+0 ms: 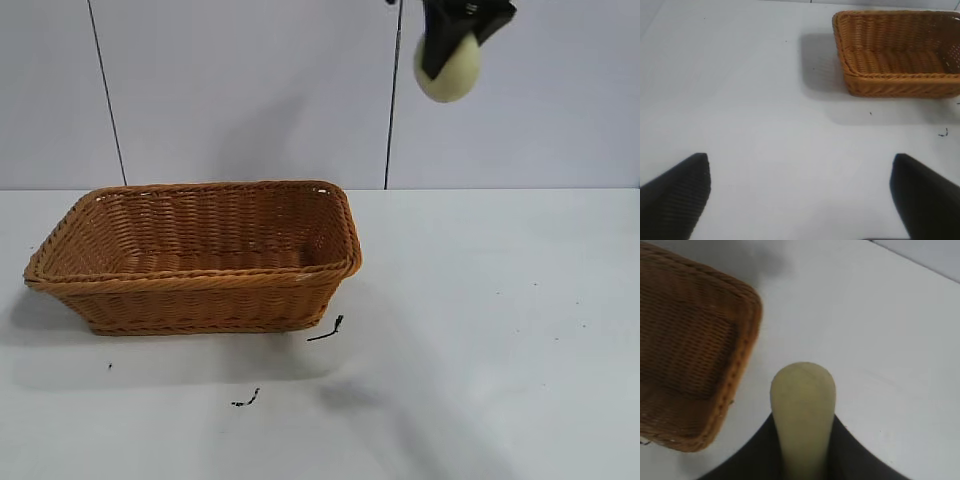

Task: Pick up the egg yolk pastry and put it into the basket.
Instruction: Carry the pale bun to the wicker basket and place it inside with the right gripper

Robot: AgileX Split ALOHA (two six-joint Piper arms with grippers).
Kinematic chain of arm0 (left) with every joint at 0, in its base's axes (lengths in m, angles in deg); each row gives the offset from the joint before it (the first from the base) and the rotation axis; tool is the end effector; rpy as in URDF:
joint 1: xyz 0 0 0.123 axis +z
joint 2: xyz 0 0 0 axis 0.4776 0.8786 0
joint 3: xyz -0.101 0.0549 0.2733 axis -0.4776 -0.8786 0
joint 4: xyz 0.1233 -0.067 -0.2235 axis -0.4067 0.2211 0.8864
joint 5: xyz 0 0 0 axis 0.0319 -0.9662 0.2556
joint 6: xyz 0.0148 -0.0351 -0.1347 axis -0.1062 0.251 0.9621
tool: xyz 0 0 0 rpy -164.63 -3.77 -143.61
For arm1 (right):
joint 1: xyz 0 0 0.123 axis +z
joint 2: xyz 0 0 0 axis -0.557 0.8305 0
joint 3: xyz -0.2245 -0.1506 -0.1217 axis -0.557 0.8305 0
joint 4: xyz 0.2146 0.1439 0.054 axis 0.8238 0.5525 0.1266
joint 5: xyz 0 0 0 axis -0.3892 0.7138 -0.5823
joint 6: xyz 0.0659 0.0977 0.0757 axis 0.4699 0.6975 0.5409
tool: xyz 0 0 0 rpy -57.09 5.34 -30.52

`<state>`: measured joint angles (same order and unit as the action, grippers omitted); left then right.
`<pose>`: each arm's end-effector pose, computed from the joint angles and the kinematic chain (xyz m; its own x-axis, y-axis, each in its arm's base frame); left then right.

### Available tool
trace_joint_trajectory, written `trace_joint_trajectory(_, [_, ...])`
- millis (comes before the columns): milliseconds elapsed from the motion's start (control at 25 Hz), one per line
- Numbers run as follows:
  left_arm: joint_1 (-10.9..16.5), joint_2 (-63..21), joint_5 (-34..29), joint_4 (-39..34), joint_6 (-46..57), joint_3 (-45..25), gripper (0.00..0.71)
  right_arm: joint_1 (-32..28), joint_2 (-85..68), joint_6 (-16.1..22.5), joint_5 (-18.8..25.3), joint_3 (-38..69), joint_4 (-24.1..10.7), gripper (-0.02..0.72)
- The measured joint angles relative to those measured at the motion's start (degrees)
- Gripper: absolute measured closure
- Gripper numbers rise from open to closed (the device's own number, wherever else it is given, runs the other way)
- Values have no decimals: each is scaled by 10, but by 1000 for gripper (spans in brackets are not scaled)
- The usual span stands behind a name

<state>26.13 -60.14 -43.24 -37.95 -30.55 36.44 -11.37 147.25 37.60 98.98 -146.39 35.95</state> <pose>0.0366 0.0080 0.2611 -0.4517 -0.0087 -0.8921 -0.0311 0.9995 0.0059 0.4537 0.1877 0.3006 -0.7833 -0.3662 -0.5024 -0.4131 0.9105 -0.0195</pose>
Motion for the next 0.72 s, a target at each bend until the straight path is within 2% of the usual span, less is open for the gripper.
trace_joint_trajectory(160, [0, 0, 0, 0, 0, 0, 14, 61, 22, 0, -6, -26, 0, 601])
trace_joint_trajectory(400, [0, 0, 0, 0, 0, 0, 14, 126, 87, 0, -61, -31, 0, 601])
trace_joint_trajectory(560, [0, 0, 0, 0, 0, 0, 14, 135, 149, 0, -128, -31, 7, 601])
trace_joint_trajectory(720, [0, 0, 0, 0, 0, 0, 14, 135, 195, 0, -156, -31, 6, 601])
